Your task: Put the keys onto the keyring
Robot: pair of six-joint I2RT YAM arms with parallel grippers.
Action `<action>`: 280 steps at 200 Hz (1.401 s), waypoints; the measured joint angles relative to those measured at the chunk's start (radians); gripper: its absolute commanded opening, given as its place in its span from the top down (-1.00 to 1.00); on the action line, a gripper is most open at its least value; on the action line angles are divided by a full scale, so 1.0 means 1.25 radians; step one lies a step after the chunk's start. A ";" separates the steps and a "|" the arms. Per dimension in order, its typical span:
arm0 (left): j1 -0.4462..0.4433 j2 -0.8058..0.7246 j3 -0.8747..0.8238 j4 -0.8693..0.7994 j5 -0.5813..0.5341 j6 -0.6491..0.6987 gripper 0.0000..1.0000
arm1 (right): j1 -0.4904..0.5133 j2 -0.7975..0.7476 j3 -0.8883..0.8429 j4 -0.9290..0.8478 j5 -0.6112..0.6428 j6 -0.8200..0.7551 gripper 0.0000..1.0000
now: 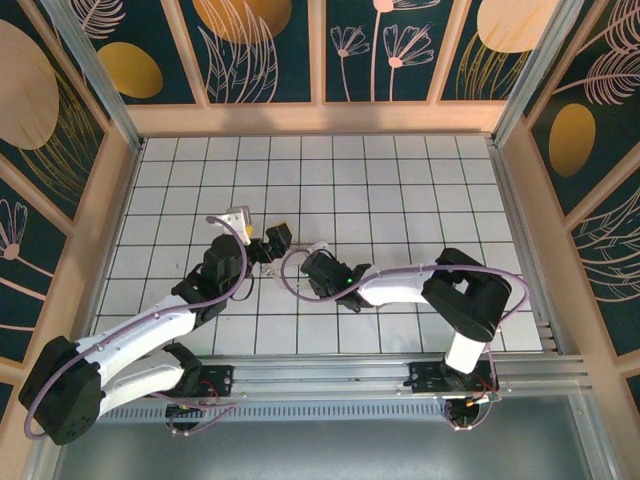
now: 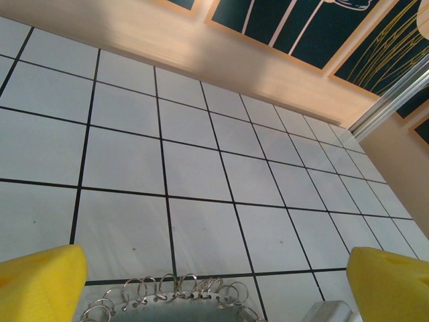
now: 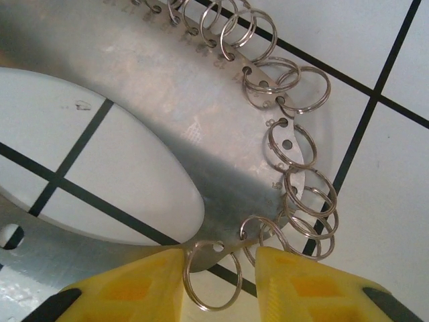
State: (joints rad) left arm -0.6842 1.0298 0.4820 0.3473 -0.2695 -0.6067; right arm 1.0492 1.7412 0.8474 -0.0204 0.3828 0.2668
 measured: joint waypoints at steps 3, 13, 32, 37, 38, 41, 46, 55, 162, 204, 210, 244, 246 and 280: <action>0.000 0.000 0.000 0.000 0.000 0.000 -0.97 | 0.000 0.002 0.001 0.000 0.002 0.000 0.36; 0.000 0.000 0.000 0.000 0.000 0.000 -0.97 | 0.000 0.004 0.001 0.000 0.007 0.000 0.39; 0.000 0.000 0.000 0.000 0.000 0.000 -0.97 | 0.000 0.009 0.004 0.000 0.017 0.000 0.45; 0.000 0.000 -0.001 0.000 0.000 0.000 -0.98 | 0.000 0.010 0.005 0.000 0.019 -0.001 0.45; 0.000 0.000 -0.001 0.000 0.000 0.000 -0.98 | 0.000 0.010 0.005 0.000 0.020 -0.001 0.46; 0.000 0.000 -0.001 0.000 0.001 0.000 -0.98 | 0.000 0.010 0.005 0.000 0.021 -0.002 0.48; 0.000 0.000 -0.002 0.000 0.001 0.000 -0.98 | 0.000 0.011 0.005 0.000 0.025 -0.002 0.49; 0.000 0.000 -0.003 0.000 0.002 0.000 -0.97 | 0.000 0.012 0.006 0.000 0.031 -0.003 0.53; 0.000 0.001 -0.004 0.001 0.005 -0.001 -0.97 | -0.015 0.007 0.019 -0.009 0.047 -0.022 1.00; 0.000 0.005 -0.004 0.000 0.006 -0.012 -0.98 | -0.075 -0.098 0.016 -0.009 -0.084 -0.049 1.00; 0.000 0.005 -0.004 0.001 0.007 -0.013 -0.98 | -0.092 -0.124 0.013 -0.004 -0.110 -0.050 1.00; 0.000 0.011 -0.004 0.000 0.031 -0.018 -0.98 | -0.199 -0.262 -0.041 0.068 -0.293 -0.057 1.00; 0.000 0.011 -0.004 0.000 0.032 -0.018 -0.98 | -0.206 -0.269 -0.045 0.073 -0.305 -0.057 1.00; 0.000 0.013 -0.004 0.008 0.070 -0.018 -0.98 | -0.269 -0.347 -0.105 0.128 -0.459 -0.054 1.00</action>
State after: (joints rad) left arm -0.6842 1.0454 0.4770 0.3576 -0.1825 -0.6296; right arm 0.7128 1.3075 0.7166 0.1390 -0.1909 0.1997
